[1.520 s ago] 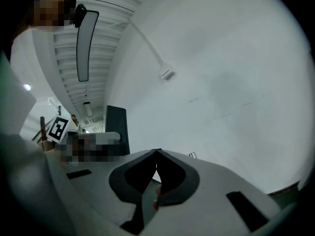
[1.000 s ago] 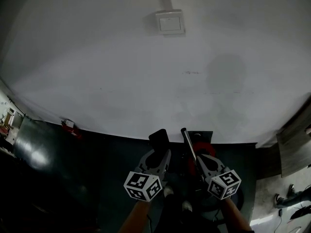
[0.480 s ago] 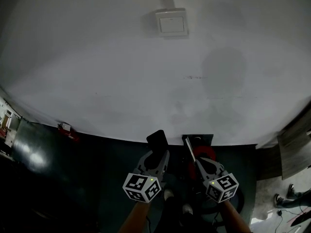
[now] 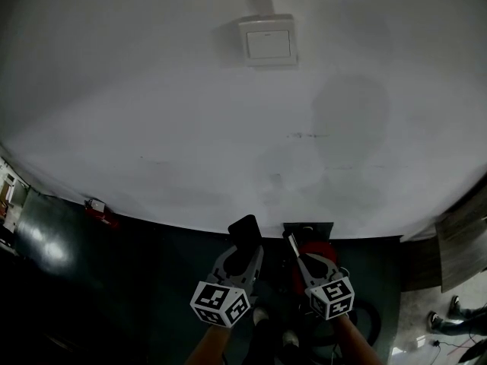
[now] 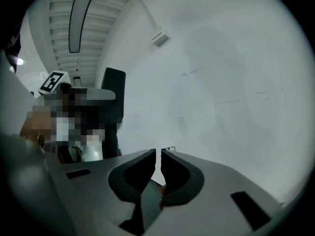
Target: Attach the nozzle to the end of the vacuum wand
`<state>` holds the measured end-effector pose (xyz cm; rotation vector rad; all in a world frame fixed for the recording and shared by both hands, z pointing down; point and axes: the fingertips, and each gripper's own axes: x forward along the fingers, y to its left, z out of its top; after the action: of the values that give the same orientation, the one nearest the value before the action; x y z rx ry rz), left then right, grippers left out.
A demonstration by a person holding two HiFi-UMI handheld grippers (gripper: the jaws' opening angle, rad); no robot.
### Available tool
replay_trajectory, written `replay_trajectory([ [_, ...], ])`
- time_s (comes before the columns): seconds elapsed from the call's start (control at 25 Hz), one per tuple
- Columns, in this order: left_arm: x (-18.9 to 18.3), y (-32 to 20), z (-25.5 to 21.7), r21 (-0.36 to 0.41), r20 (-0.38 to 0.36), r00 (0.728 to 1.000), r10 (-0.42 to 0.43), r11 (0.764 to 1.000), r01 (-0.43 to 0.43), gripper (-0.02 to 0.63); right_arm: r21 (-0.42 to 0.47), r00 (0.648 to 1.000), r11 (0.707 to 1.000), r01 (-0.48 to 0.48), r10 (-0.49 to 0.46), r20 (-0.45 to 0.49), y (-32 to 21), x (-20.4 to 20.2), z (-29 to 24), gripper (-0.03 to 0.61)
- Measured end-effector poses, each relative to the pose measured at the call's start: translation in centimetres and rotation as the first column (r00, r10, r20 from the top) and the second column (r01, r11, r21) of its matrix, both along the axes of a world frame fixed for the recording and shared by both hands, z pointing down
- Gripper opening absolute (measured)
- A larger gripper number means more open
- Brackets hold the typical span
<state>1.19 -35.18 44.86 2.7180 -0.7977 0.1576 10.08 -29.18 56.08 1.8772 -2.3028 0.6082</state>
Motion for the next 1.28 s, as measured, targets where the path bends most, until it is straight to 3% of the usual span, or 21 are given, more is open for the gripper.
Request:
replay_trajectory([
  [0.16,0.6,-1.1,0.8,0.001,0.006,1.0,0.003,1.0,-0.003,0.086,-0.038,1.0,0.999,0.006,-0.007,-0.02,-1.4,0.3,2.4,0.034],
  [0.6,1.2,-3.6,3.4,-0.023,0.039,0.999,0.014,1.0,-0.013,0.086,-0.121,0.998,0.993,0.017,-0.024,-0.06,-4.5,0.7,8.8,0.175],
  [0.96,0.8,-4.3,4.7,-0.041,0.056,0.998,0.013,0.999,-0.011,0.086,-0.177,0.99,0.983,0.057,-0.079,-0.117,-6.6,0.3,11.9,0.183],
  [1.28,0.5,-4.6,4.9,-0.042,0.059,0.998,0.013,0.999,-0.011,0.086,-0.178,0.987,0.983,0.043,-0.07,-0.145,-6.6,0.5,12.7,0.166],
])
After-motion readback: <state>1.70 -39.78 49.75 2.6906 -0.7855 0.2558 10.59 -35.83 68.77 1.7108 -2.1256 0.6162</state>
